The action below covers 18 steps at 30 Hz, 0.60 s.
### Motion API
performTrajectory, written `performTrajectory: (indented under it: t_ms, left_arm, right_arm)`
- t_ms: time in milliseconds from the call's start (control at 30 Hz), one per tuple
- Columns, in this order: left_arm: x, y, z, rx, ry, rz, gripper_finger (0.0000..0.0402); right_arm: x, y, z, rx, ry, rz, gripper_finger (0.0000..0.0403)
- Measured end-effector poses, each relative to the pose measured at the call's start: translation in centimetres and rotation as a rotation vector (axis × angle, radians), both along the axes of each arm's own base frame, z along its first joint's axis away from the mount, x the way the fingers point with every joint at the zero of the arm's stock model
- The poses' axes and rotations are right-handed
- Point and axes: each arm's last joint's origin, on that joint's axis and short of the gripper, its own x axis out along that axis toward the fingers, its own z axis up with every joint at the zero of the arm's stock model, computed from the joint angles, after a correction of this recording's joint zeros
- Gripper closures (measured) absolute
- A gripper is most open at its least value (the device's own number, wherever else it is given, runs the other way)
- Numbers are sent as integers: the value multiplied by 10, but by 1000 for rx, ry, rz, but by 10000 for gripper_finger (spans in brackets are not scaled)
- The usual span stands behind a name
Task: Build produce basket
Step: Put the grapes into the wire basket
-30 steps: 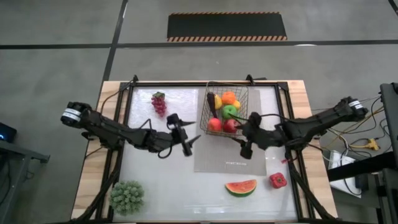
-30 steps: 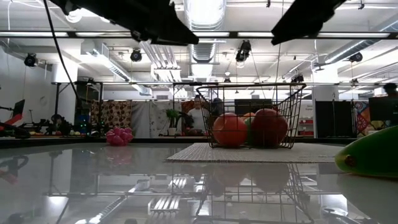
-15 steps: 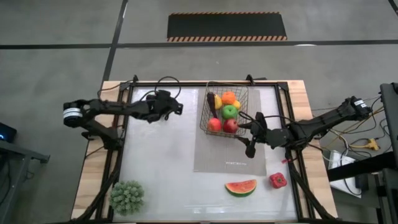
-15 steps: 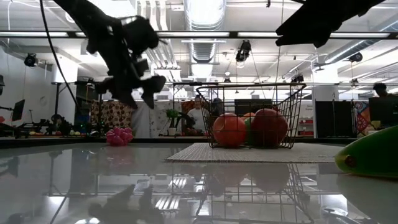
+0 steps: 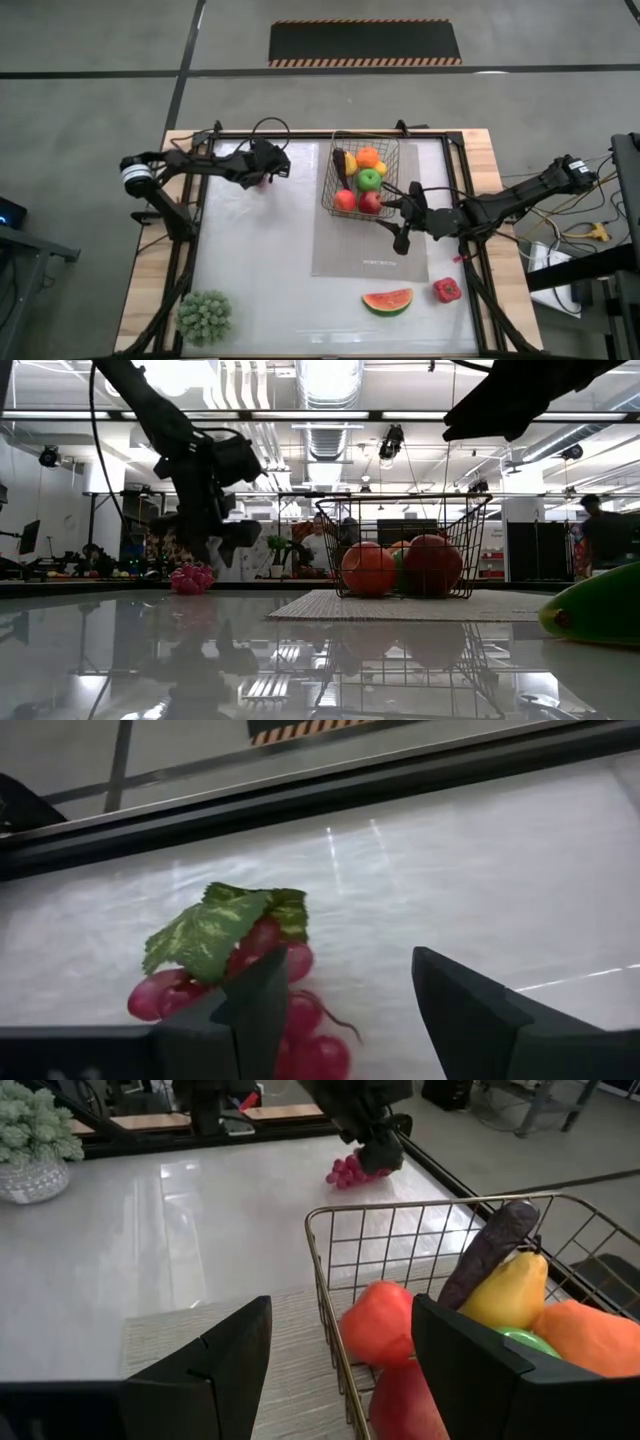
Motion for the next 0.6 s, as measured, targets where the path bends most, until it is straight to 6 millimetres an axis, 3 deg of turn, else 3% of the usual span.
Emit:
performTrajectory:
  t_ms: [600]
  left_arm:
    - [-1, 8, -27, -2, 113, 49, 210]
  right_arm:
    - [3, 1, -6, 15, 19, -11, 177]
